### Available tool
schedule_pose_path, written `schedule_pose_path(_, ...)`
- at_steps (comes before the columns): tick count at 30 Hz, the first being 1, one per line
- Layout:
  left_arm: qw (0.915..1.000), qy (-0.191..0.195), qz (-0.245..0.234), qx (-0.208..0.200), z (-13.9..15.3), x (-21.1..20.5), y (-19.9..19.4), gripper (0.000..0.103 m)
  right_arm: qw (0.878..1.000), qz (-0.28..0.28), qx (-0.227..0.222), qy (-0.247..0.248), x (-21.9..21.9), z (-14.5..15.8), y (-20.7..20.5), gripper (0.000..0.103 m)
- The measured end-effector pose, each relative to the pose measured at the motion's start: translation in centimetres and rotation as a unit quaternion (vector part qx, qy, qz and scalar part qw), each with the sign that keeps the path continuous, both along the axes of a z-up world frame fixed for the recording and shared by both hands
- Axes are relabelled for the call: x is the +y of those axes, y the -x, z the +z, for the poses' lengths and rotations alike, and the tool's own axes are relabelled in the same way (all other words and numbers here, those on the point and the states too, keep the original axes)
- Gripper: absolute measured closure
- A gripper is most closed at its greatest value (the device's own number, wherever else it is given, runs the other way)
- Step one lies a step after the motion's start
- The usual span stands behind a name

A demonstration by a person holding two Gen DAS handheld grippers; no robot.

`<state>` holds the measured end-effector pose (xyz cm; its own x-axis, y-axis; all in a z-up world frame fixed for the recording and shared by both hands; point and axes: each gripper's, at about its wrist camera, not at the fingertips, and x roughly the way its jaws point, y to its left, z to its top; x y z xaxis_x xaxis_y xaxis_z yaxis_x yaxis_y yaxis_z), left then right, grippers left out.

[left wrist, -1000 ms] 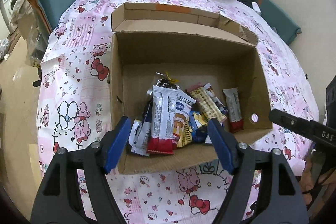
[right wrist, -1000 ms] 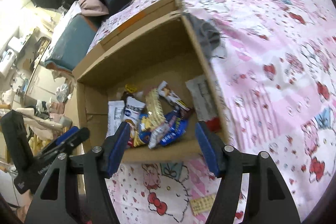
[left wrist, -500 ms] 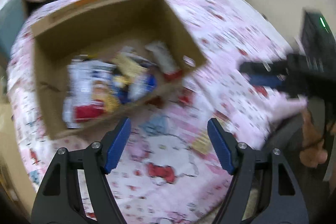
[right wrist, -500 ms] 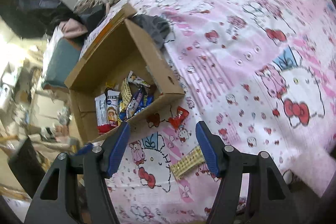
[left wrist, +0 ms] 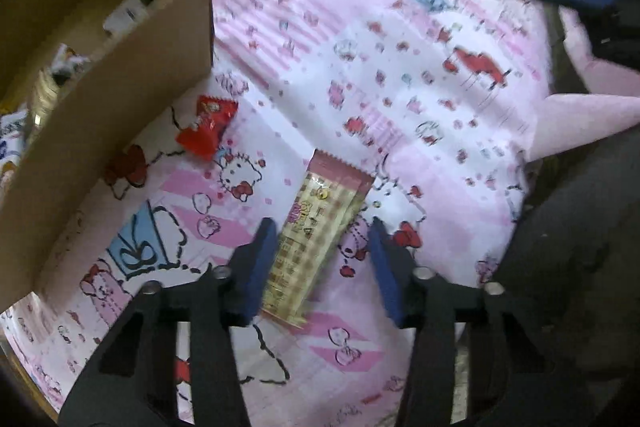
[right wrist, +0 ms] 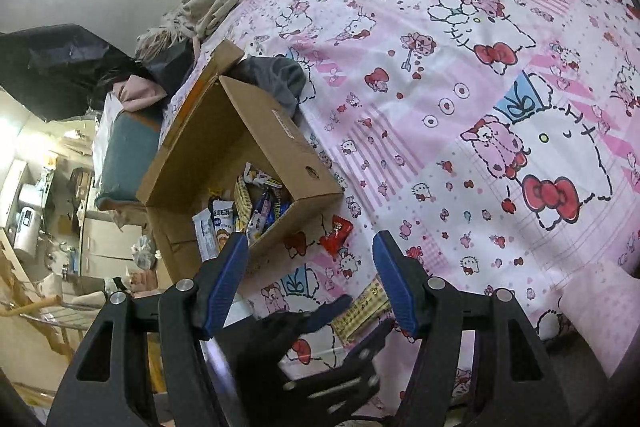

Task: Organize snacks
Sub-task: 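Grasp the last wafer bar from the sheet with the left gripper, then grasp the red candy with the right gripper while the left holds the wafer bar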

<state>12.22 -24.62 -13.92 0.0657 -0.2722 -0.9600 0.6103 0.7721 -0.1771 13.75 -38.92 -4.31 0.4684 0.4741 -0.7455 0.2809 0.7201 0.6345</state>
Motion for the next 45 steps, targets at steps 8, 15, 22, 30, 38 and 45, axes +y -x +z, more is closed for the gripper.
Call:
schedule_pose_path(8, 0.9992, -0.012, 0.038, -0.009, 0.4, 3.8, 1.1, 0.081, 1.000, 0.007, 0.003, -0.002, 0.5, -0.2, -0.3, 0.035)
schedule_pose_path(15, 0.9885, -0.012, 0.150, -0.011, 5.1, 12.4, 1.7, 0.081, 1.000, 0.024, 0.015, 0.014, 2.0, -0.8, -0.7, 0.035)
schedule_pose_path(22, 0.9608, 0.005, 0.276, -0.028, 9.4, 21.8, 1.8, 0.081, 0.996, 0.065, 0.053, 0.028, 5.0, -3.1, -1.8, 0.036)
schedule_pose_path(30, 0.9286, 0.023, 0.369, -0.034, 9.3, 26.5, 1.7, 0.081, 0.986, 0.100, 0.093, 0.097, 9.2, -6.3, -4.6, 0.060)
schedule_pose_path(38, 0.9219, 0.038, 0.384, -0.039, 9.6, 27.1, 1.3, 0.081, 0.966, 0.108, 0.121, 0.203, 11.9, -10.2, -7.2, 0.062)
schedule_pose_path(45, 0.9147, 0.040, 0.400, -0.039, 9.7, 27.8, 0.9, 0.081, 0.959, 0.112, 0.117, 0.234, 12.6, -11.5, -7.9, 0.083)
